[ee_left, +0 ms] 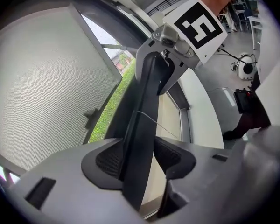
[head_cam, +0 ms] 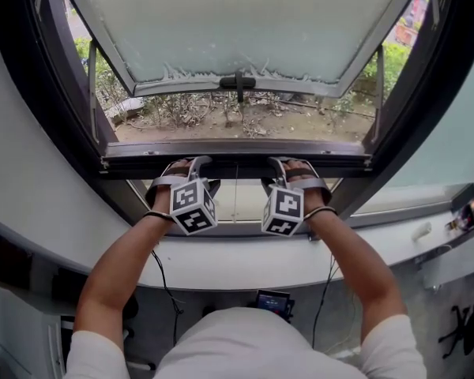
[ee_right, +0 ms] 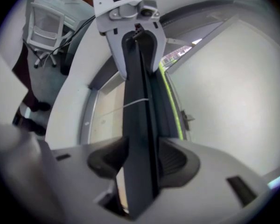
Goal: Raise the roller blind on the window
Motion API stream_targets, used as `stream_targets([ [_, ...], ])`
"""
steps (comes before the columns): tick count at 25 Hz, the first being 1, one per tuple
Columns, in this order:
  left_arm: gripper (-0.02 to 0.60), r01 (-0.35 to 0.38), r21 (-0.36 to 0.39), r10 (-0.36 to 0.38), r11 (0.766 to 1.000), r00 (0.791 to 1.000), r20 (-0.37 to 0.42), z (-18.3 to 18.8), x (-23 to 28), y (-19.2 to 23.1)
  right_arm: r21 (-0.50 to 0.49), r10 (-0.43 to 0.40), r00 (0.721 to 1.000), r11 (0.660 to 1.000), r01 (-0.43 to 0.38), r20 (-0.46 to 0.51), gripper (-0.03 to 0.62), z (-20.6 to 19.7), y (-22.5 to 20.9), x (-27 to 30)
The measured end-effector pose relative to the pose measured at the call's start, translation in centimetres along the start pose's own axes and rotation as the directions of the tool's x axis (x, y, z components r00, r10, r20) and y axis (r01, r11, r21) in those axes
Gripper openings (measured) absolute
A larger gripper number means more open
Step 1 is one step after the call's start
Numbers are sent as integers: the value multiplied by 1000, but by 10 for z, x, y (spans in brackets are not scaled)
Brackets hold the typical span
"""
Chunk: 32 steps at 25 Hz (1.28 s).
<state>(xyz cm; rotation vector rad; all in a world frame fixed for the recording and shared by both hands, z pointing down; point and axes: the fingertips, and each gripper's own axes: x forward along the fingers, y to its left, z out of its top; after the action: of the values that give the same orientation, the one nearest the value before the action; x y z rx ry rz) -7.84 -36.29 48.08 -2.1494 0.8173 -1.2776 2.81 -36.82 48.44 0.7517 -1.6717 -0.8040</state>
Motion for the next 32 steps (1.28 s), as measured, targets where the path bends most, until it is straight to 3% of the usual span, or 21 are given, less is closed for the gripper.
stream_targets([
  [4,209,8,42,-7,999,1000,-30,3,5,-2,-23,-6,1000,1000,6,-19,195,0,0,0],
  [8,198,-14,27,14,1000,1000,-2,5,5,-2,39,-33,999,999,33,-4,195,2,0,1],
  [11,190,10,18,-10,1000,1000,2,4,5,-9,66,-39,999,997,39,-1,193,2,2,1],
  [20,150,80,4,-80,997,996,-39,3,0,-4,63,-45,999,997,46,-19,195,5,7,1],
  [26,152,70,7,-69,998,997,-31,4,0,-4,45,-22,1000,999,23,-18,193,2,6,1],
  [32,156,81,-6,-81,997,997,-14,9,-7,1,31,-49,999,998,49,-2,194,3,-3,-7],
])
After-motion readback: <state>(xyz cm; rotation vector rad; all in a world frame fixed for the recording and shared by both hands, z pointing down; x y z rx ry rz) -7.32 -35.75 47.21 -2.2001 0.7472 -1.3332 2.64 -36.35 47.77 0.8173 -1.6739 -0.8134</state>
